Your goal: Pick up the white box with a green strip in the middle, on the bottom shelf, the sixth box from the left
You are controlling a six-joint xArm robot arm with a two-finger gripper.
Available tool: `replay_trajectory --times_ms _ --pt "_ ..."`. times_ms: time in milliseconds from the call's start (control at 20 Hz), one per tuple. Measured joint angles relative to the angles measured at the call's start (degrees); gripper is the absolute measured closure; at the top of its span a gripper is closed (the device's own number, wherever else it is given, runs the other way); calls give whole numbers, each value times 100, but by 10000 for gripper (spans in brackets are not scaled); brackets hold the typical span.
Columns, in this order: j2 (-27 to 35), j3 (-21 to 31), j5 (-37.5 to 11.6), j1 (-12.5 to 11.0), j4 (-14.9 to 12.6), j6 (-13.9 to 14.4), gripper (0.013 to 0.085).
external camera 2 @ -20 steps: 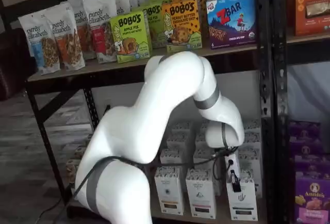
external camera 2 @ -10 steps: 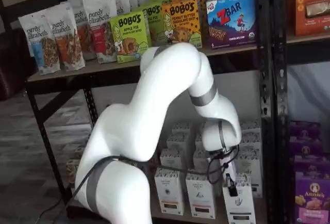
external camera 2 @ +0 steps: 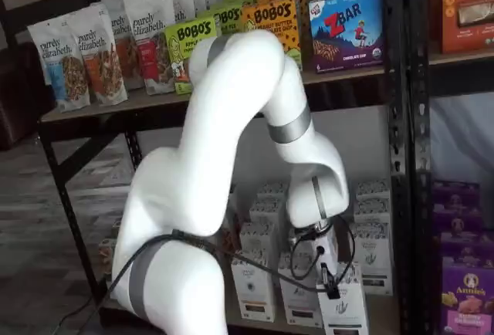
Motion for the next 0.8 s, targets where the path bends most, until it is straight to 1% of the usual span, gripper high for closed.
replay_trajectory --times_ms 100,150,250,300,350,450,550,650,700,800 --pt "-387 431 -71 43 43 4 450" --pt "-569 620 -87 63 14 57 450" --pt "-961 1015 -109 105 -270 373 450" --pt "-1195 1246 -101 147 -367 504 450" --pt "-1445 1481 -71 208 -347 540 450" --pt "-1839 1825 12 337 -117 437 450" --pt "-2274 2161 189 528 383 133 450" --pt "-2789 2490 481 774 901 -139 450" --pt "-3042 2632 616 882 1069 -203 450" --pt "-3537 2919 795 1045 1255 -236 450"
